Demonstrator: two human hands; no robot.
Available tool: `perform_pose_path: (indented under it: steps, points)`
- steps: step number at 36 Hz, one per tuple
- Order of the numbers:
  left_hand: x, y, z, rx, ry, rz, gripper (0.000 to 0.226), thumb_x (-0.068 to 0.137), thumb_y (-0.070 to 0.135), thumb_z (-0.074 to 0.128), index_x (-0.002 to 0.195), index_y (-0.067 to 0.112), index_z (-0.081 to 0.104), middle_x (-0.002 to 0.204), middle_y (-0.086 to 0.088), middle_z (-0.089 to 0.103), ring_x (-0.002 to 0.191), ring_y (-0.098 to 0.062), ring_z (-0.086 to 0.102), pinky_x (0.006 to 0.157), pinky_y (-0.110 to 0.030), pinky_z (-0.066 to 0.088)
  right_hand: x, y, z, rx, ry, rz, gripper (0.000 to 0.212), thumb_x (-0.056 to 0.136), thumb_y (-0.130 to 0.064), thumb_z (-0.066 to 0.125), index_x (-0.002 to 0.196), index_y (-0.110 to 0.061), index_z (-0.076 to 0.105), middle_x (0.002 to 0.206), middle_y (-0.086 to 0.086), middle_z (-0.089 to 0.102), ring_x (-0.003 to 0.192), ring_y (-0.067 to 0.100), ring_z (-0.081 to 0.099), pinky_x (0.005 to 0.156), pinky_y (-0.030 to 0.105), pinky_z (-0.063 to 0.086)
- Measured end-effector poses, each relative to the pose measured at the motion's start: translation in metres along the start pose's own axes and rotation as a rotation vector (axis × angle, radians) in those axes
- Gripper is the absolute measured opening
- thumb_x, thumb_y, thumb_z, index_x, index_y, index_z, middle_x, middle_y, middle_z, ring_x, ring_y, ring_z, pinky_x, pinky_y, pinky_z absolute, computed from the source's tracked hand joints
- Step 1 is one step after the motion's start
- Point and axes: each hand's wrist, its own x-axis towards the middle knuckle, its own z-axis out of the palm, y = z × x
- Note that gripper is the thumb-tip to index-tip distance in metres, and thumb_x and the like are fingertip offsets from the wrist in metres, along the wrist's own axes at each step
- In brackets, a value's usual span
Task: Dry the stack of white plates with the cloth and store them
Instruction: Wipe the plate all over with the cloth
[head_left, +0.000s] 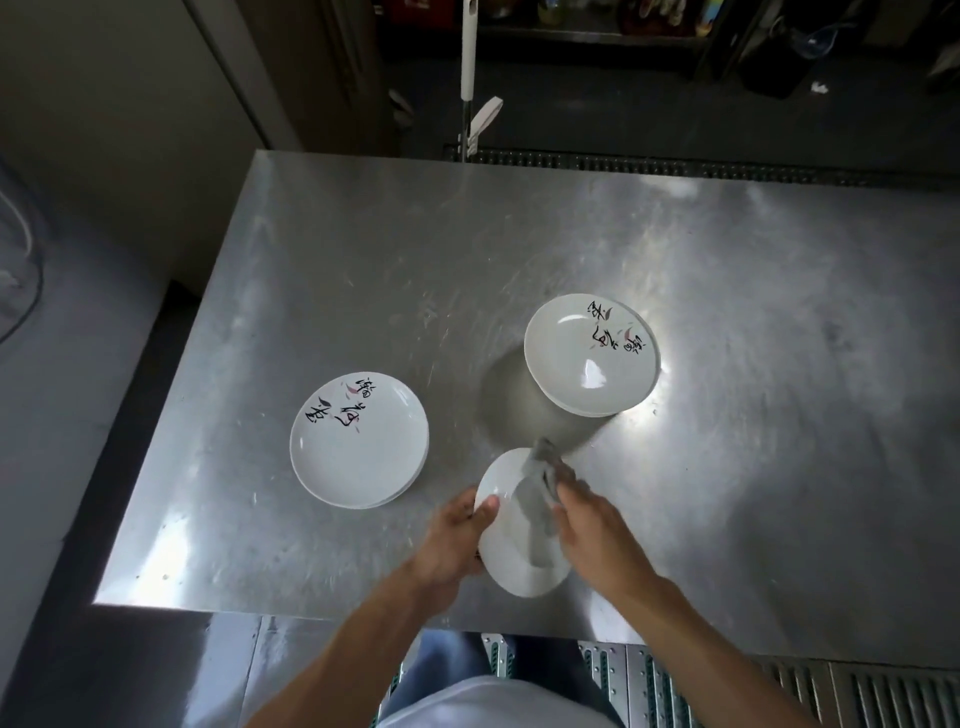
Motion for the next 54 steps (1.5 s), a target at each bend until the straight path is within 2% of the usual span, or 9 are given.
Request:
perform_pose_path:
  steps: [4,8,19,32,37,43,46,50,54]
  points:
    - [0.007,-0.01,0.002,-0.121,-0.022,-0.081,0.03,0.108,0.03,0.048,0.129,0.014,0.062,0.114,-0.012,0.075,0.095,-0.023,0.073,0.076,-0.039,0.062,-0.008,-0.004,0.022,-0.054,-0.147,-0.015,0.066,0.101,-0.005,0.048,0.16,-0.02,0.021,0.168,0.004,0.014,0.143,0.025,0.043,0.111,0.034,0.044]
    - [0.017,-0.01,-0.007,-0.264,-0.009,-0.131,0.037,0.109,0.029,0.045,0.13,0.004,0.063,0.117,-0.021,0.072,0.097,-0.03,0.071,0.079,-0.041,0.061,-0.021,0.002,0.027,-0.14,-0.254,-0.252,0.054,0.106,-0.016,0.042,0.158,-0.018,0.029,0.165,-0.008,0.013,0.154,0.005,0.006,0.125,0.023,0.011]
    - [0.017,-0.014,-0.01,-0.289,-0.057,-0.126,0.026,0.107,0.029,0.048,0.12,0.015,0.066,0.109,-0.008,0.076,0.093,-0.021,0.073,0.077,-0.037,0.062,0.01,0.007,0.024,-0.169,-0.169,-0.023,0.052,0.106,-0.013,0.039,0.157,-0.012,0.028,0.167,0.007,0.017,0.155,0.015,0.009,0.124,0.027,0.014]
    - [0.017,-0.022,-0.019,-0.288,-0.076,-0.116,0.028,0.108,0.028,0.048,0.125,0.012,0.063,0.11,-0.012,0.075,0.095,-0.024,0.073,0.082,-0.04,0.062,-0.029,0.019,0.01,-0.043,-0.278,-0.208,0.045,0.106,-0.022,0.045,0.152,-0.022,0.043,0.162,-0.014,0.027,0.149,0.0,0.023,0.121,0.025,0.027]
    - [0.013,-0.022,-0.016,-0.164,-0.104,-0.068,0.028,0.102,0.023,0.062,0.129,0.019,0.058,0.114,-0.007,0.073,0.096,-0.021,0.072,0.071,-0.037,0.06,0.006,0.011,0.018,-0.024,-0.069,0.166,0.044,0.108,-0.03,0.038,0.151,-0.025,0.039,0.14,0.008,0.055,0.122,0.025,0.058,0.086,0.025,0.046]
    - [0.016,-0.009,-0.018,-0.111,-0.135,-0.041,0.034,0.098,0.013,0.064,0.132,0.012,0.058,0.112,-0.011,0.07,0.095,-0.026,0.068,0.073,-0.038,0.058,0.024,-0.015,0.033,-0.016,-0.147,-0.179,0.044,0.105,-0.015,0.048,0.149,-0.011,0.046,0.159,-0.001,0.034,0.15,0.012,0.024,0.12,0.018,0.017]
    - [0.017,-0.006,-0.022,-0.112,-0.13,-0.041,0.029,0.1,0.015,0.062,0.129,0.017,0.061,0.111,-0.007,0.071,0.094,-0.024,0.069,0.074,-0.039,0.059,0.031,-0.01,0.028,-0.058,-0.054,0.015,0.041,0.105,-0.021,0.047,0.144,-0.007,0.05,0.152,0.01,0.047,0.141,0.027,0.045,0.112,0.032,0.038]
    - [0.013,-0.005,-0.026,-0.059,-0.15,-0.044,0.034,0.096,0.015,0.067,0.129,0.016,0.061,0.109,-0.008,0.071,0.092,-0.023,0.068,0.075,-0.038,0.056,0.024,-0.014,0.034,-0.076,-0.189,-0.296,0.044,0.103,-0.014,0.049,0.147,-0.006,0.049,0.159,0.007,0.036,0.15,0.02,0.027,0.123,0.029,0.022]
    - [0.014,-0.004,-0.019,-0.048,-0.114,-0.015,0.023,0.1,0.016,0.063,0.122,0.016,0.064,0.104,-0.003,0.073,0.09,-0.021,0.068,0.07,-0.036,0.055,0.032,-0.009,0.029,-0.037,-0.042,-0.001,0.045,0.105,-0.017,0.046,0.149,-0.017,0.045,0.152,0.003,0.047,0.134,0.023,0.05,0.104,0.022,0.038]
